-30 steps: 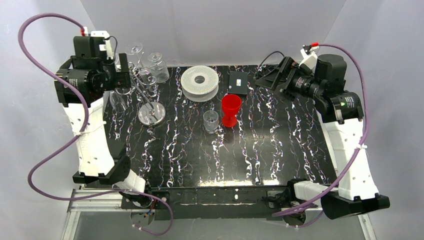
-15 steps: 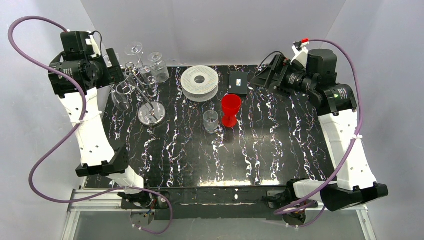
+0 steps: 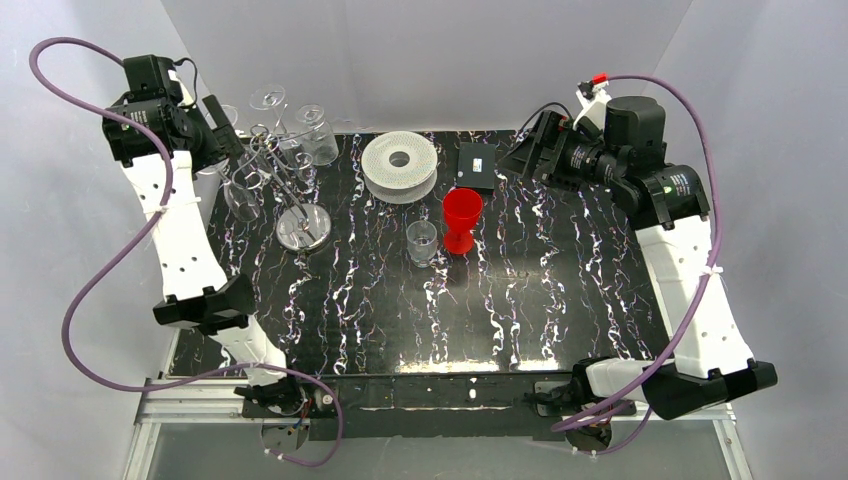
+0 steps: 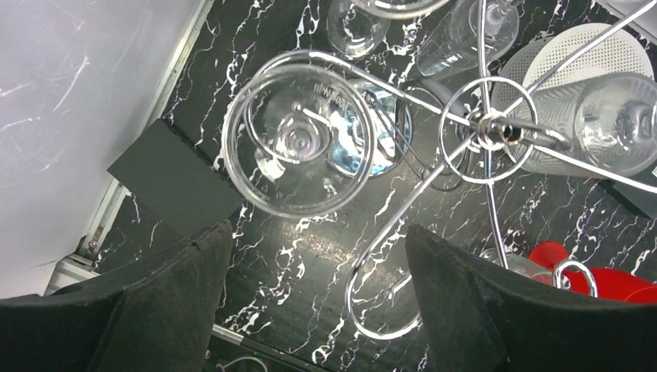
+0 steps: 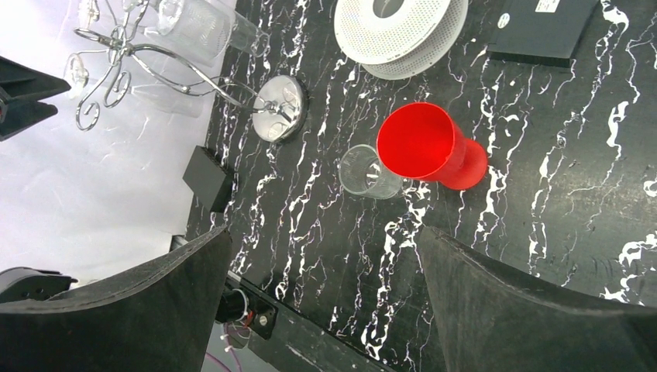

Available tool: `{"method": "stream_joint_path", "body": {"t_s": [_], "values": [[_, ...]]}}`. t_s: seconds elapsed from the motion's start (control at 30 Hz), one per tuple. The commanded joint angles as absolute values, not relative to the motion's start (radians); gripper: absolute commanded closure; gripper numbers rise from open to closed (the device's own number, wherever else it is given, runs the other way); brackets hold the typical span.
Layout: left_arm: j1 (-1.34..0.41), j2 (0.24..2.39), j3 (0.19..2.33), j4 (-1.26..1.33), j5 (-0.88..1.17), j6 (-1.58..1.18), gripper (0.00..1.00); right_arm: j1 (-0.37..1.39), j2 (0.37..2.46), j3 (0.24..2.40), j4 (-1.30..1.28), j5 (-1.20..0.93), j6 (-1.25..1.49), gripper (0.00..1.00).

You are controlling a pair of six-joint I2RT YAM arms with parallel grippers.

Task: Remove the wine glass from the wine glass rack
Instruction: Pick up the wine glass from the wine rack.

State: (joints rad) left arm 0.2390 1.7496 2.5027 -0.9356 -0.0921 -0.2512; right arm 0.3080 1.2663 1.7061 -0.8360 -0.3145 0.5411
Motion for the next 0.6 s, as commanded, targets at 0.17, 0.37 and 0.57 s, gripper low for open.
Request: {"method": "stream_joint_path", "body": {"t_s": [0.17,0.37,0.57], "values": [[0.244,1.811,2.538,-0.955,-0.144,-0.257,0.21,0.311,1.284,1.764,-0.830,-0.293,0.508,0.02],[0.244,1.832,2.547,-0.956,-0.168,-0.238,0.22,0.312,1.299,1.769,-0.828,-0.299,0.511,0.02],[0.247,1.856,2.556,-0.956,-0.187,-0.229,0.21,0.311,1.310,1.771,-0.828,-0.302,0.513,0.02]]}}
